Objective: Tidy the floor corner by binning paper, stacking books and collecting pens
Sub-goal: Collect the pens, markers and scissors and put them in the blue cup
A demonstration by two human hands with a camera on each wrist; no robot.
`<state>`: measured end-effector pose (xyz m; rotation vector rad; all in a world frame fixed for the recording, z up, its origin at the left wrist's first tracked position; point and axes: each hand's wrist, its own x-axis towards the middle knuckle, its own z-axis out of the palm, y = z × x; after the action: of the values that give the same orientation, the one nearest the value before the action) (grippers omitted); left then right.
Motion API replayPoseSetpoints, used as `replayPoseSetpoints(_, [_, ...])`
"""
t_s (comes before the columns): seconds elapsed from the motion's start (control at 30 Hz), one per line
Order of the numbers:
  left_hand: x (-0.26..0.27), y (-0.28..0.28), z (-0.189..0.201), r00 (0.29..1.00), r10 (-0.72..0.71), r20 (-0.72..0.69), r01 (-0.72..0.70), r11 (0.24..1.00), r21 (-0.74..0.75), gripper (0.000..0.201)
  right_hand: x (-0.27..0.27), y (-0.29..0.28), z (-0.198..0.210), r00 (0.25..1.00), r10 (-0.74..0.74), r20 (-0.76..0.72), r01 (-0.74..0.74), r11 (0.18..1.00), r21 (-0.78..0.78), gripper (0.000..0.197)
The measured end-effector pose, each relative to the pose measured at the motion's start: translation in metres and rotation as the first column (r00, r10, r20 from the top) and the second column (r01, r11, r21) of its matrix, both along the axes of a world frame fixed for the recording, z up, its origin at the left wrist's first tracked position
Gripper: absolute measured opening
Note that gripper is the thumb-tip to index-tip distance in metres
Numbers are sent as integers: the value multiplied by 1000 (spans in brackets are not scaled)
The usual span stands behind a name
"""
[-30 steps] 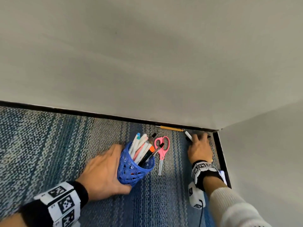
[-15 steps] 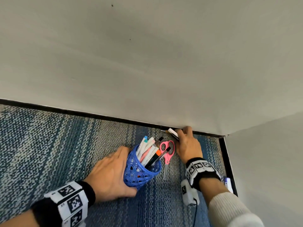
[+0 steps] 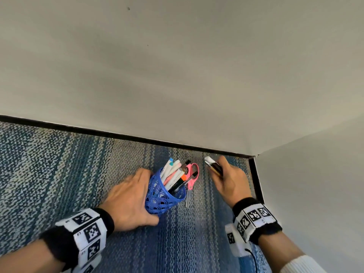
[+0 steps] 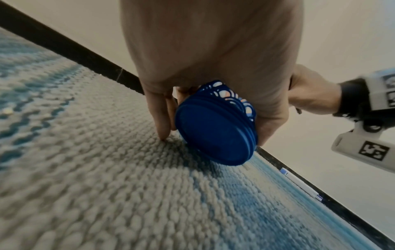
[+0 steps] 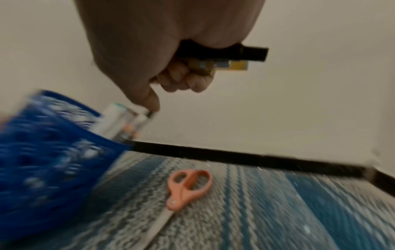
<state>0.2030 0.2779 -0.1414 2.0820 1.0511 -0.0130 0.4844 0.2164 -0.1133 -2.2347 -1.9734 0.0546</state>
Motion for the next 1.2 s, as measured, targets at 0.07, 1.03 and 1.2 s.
replayPoseSetpoints(0.07, [4, -1, 2, 1000, -12, 7, 12, 1000, 8, 67, -22, -7, 22, 988, 144, 63, -142, 989, -34, 26])
replayPoseSetpoints(1.03, [-10, -45, -1, 998, -61, 26, 61, 998, 14, 72, 74, -138, -39, 705, -666, 243, 684, 547, -483, 60])
replayPoseSetpoints(1.2, [-8, -43, -2, 999, -49, 7, 49, 999, -19, 74, 88, -125, -44, 641, -715, 281, 745, 490, -452, 48])
